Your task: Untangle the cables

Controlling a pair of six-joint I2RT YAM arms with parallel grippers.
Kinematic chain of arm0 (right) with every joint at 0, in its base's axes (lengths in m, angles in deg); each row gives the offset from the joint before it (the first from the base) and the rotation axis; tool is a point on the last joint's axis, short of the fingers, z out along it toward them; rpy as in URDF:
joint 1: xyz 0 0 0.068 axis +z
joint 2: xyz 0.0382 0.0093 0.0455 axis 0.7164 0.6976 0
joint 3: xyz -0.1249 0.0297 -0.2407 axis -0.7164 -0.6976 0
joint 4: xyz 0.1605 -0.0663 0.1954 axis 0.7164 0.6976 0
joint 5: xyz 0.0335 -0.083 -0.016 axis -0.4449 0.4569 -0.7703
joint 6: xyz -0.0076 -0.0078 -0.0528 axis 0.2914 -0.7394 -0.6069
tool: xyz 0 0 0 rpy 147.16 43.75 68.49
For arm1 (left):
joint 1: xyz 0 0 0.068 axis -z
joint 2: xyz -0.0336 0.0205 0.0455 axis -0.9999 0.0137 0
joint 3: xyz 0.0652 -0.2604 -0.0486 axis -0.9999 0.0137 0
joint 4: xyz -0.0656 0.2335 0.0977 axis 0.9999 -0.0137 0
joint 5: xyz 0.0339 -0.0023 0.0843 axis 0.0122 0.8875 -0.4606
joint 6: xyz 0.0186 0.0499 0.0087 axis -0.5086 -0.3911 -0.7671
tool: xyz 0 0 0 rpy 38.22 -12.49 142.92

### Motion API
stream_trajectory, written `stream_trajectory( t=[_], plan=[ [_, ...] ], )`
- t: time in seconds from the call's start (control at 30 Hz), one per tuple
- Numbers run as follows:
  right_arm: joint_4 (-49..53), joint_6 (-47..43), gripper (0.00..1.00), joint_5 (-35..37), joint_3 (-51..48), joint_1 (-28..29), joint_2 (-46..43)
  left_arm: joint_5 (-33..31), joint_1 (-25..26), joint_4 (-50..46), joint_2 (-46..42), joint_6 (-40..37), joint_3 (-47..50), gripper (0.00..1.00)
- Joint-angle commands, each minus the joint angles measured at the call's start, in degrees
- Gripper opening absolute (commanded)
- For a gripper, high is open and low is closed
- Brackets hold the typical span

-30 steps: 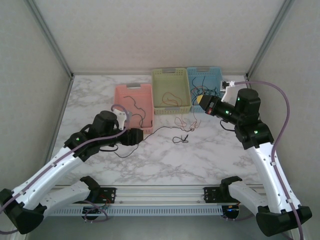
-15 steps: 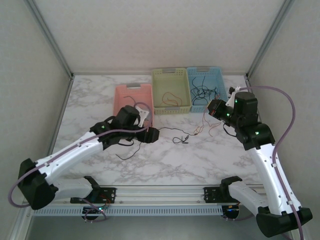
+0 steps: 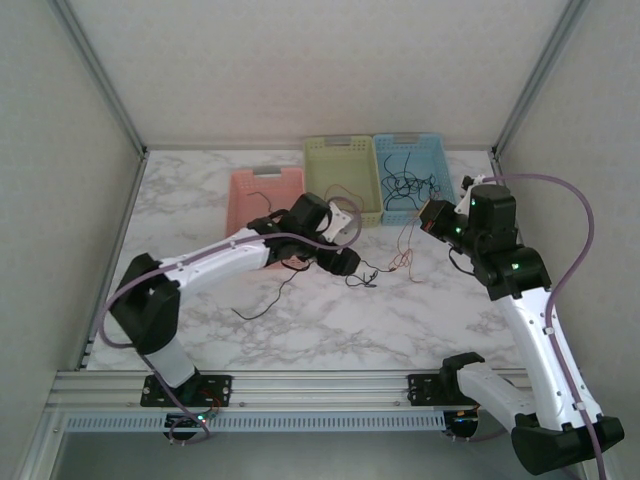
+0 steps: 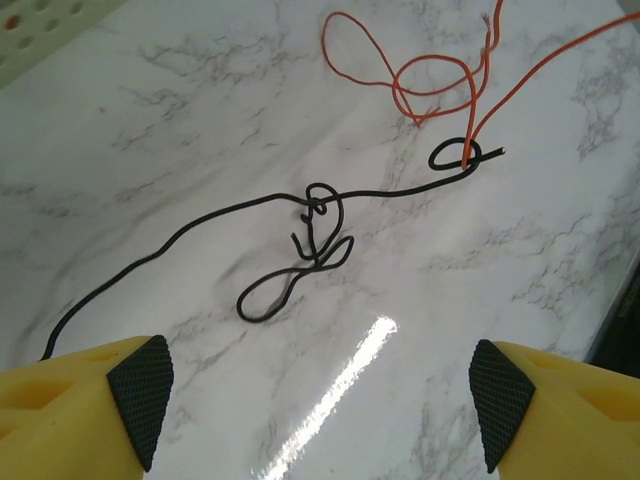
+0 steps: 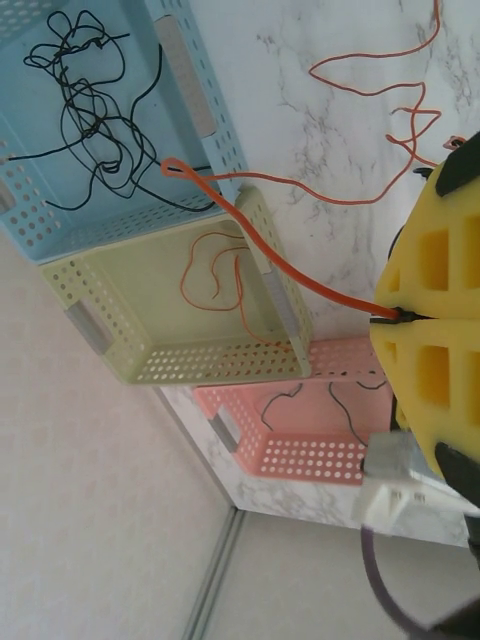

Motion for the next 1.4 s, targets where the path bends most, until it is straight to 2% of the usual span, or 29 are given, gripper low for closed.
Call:
stream_trajectory(
  t=[0.0,0.23,0.57,0.87,1.13,1.37],
  plan=[
    [0.2,-0.5,0.00,0.4,0.7,-0.7,-0.8,3.0,2.2,1.9,3.9,-8.8,-3.6,0.82],
    [0.5,-0.6,0.00,-0.8,0.7,-1.6,-0.9,-0.4,3.0,-6.1,12.7,-19.4,-12.7,0.85],
    [1.0,-1.1,0.00,-1.8,0.8,-2.5,-0.7,-3.0,3.3,-12.8,21.4,-26.3,-19.7,0.83],
    [2.0,-2.2,0.00,-2.6,1.6,-2.9,-0.2,-5.2,3.3,-12.3,26.2,-26.9,-25.8,0.80],
    [3.3,-3.3,0.00,-2.4,2.8,-3.4,-0.2,-5.4,3.2,-12.4,28.2,-27.4,-26.9,0.68],
    [3.1,-3.1,0.00,-2.8,2.4,-3.6,-0.3,-5.4,3.2,-12.8,28.3,-27.6,-27.0,0.66]
  ],
)
